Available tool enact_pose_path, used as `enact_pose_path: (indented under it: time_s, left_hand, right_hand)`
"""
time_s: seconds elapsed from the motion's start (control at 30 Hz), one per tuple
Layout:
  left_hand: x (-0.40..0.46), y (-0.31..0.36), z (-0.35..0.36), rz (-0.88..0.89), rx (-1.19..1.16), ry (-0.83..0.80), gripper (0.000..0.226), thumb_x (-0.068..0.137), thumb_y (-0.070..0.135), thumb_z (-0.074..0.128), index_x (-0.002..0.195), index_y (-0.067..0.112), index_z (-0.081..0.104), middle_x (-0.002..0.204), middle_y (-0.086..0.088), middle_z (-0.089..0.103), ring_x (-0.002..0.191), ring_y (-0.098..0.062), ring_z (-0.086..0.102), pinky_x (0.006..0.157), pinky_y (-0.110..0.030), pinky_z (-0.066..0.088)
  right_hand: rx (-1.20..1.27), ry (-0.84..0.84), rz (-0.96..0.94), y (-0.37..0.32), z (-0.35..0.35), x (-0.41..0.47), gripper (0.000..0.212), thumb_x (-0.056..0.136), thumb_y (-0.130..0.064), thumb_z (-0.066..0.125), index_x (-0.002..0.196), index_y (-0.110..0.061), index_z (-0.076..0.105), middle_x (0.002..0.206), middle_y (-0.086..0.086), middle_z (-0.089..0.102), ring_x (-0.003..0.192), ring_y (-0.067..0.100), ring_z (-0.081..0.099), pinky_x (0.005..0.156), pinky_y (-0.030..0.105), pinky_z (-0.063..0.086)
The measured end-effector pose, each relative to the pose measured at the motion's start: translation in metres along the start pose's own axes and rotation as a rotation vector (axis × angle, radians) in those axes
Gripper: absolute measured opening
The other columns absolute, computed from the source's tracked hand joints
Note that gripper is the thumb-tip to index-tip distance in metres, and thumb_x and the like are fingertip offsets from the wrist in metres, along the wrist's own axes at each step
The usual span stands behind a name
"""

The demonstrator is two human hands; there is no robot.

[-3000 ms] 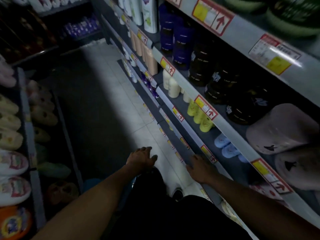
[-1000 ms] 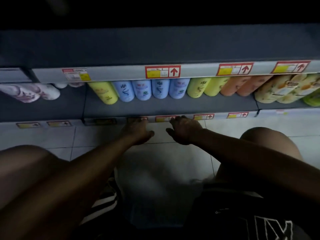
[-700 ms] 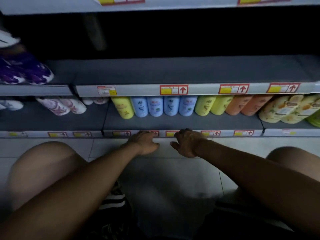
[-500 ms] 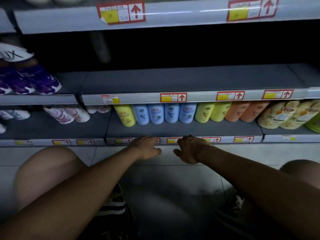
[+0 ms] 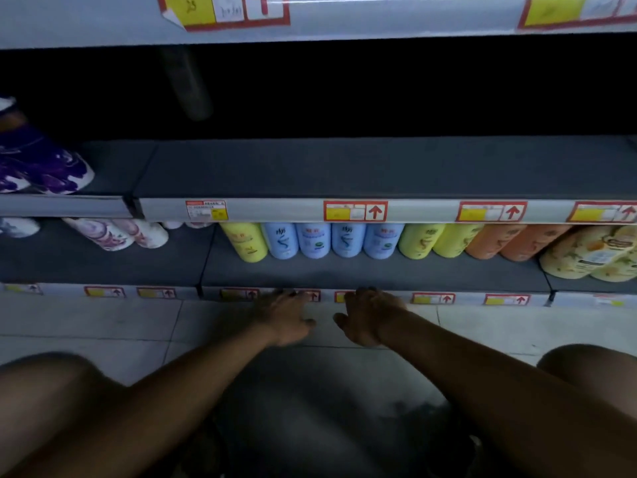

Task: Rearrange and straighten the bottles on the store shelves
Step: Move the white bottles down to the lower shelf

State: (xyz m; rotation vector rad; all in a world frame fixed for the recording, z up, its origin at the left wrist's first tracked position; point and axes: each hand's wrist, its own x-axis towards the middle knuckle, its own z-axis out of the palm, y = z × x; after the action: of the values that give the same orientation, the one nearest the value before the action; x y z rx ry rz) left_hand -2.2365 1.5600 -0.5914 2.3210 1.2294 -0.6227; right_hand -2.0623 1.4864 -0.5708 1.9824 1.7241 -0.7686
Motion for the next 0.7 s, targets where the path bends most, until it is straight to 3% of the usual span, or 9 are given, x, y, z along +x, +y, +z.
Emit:
enact_pose_path:
  time_s: [0.2, 0.33, 0.47, 0.6, 0.7]
  left_hand:
    - [0.022, -0.031, -0.008, -0.004, -0.106, -0.014, 0.063, 0.102, 0.044, 0.055, 0.159, 0.026, 0.035, 0.167, -0.003, 0.036, 0.152, -0.027, 0.033, 0.121, -0.036, 0.029]
    - [0.011, -0.052, -0.035, -0.019, -0.091, 0.054, 0.06, 0.096, 0.054, 0.055, 0.151, 0.031, 0.046, 0.159, 0.001, 0.047, 0.145, -0.023, 0.044, 0.115, -0.035, 0.037]
    - [-0.009, -0.065, -0.062, -0.008, -0.128, 0.097, 0.063, 0.097, 0.055, 0.056, 0.152, 0.027, 0.044, 0.161, 0.0, 0.045, 0.147, -0.024, 0.042, 0.117, -0.034, 0.037]
    - [-0.036, -0.071, -0.077, 0.027, -0.201, 0.183, 0.05, 0.097, 0.043, 0.059, 0.143, 0.028, 0.053, 0.15, 0.0, 0.055, 0.138, -0.021, 0.051, 0.106, -0.031, 0.044]
    - [-0.052, -0.073, -0.088, 0.035, -0.239, 0.281, 0.037, 0.096, 0.044, 0.057, 0.131, 0.029, 0.059, 0.138, 0.005, 0.06, 0.131, -0.019, 0.055, 0.098, -0.03, 0.047]
  right_hand:
    - [0.068, 0.055, -0.015, -0.012, 0.0, 0.034, 0.071, 0.105, -0.059, 0.033, 0.159, -0.014, 0.031, 0.164, 0.016, 0.037, 0.149, 0.034, 0.036, 0.12, 0.047, 0.035]
    - [0.089, 0.078, 0.001, -0.012, -0.017, 0.035, 0.065, 0.104, -0.058, 0.036, 0.155, -0.017, 0.043, 0.158, 0.013, 0.046, 0.145, 0.033, 0.043, 0.12, 0.042, 0.037]
    - [0.09, 0.076, 0.027, -0.02, -0.033, 0.024, 0.066, 0.104, -0.059, 0.036, 0.156, -0.018, 0.04, 0.159, 0.011, 0.044, 0.147, 0.032, 0.041, 0.121, 0.042, 0.036]
    - [0.12, 0.152, 0.012, -0.037, -0.046, 0.002, 0.066, 0.102, -0.061, 0.036, 0.153, -0.021, 0.045, 0.153, 0.008, 0.051, 0.141, 0.03, 0.048, 0.116, 0.039, 0.041]
    - [0.114, 0.222, -0.036, -0.05, -0.058, -0.017, 0.084, 0.091, -0.07, 0.021, 0.158, -0.023, 0.039, 0.161, 0.007, 0.042, 0.148, 0.026, 0.042, 0.119, 0.035, 0.036]
